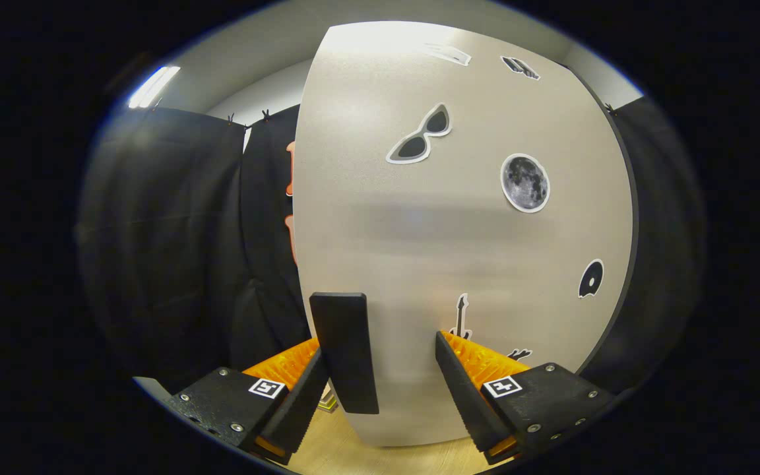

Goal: Open the shoe cabinet door, grab the shoes and put them into the shoe cabinet, then close the shoe cabinet door.

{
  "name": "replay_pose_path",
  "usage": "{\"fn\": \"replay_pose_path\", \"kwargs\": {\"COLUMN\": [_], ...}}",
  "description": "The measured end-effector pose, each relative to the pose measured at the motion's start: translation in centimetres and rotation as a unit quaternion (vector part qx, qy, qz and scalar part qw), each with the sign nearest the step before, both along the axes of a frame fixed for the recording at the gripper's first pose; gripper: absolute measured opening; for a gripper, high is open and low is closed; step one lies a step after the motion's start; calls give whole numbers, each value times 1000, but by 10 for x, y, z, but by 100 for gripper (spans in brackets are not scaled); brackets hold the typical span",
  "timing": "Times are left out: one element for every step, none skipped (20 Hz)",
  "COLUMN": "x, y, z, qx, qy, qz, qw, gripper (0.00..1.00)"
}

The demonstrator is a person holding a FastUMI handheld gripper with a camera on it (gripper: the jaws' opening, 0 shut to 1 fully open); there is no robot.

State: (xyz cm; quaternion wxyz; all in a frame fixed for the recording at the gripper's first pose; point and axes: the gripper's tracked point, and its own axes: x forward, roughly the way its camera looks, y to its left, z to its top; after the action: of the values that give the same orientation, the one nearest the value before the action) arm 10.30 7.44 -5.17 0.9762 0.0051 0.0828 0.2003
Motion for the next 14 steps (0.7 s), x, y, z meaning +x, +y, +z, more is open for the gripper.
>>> {"fn": "replay_pose_path", "kwargs": {"x": [0,1,1,2,2,2,2,2,2,2,3,2,3,4], "y": [0,0,0,0,0,1,1,1,1,1,2,2,2,2], "z": [0,0,0,-1,-1,0,0,-1,-1,-1,-1,-2,-1,-1], "qx": [-2,-3,-4,-4,-5,-6,-7,-6,-6,-4,-4,-3,-2,-1], "qy": [0,-1,0,-1,-1,-3,-3,-3,-4,-5,-7,-8,-9,-10], "qz": [-4,-8,-10,-12,-15,-18,-21,-25,-28,-31,-34,-38,-41,-43], "qw": [1000,1000,1000,1000,1000,1000,1000,1000,1000,999,999,999,999,999], "gripper": [94,94,95,95,95,96,96,96,96,96,96,97,97,97]}}
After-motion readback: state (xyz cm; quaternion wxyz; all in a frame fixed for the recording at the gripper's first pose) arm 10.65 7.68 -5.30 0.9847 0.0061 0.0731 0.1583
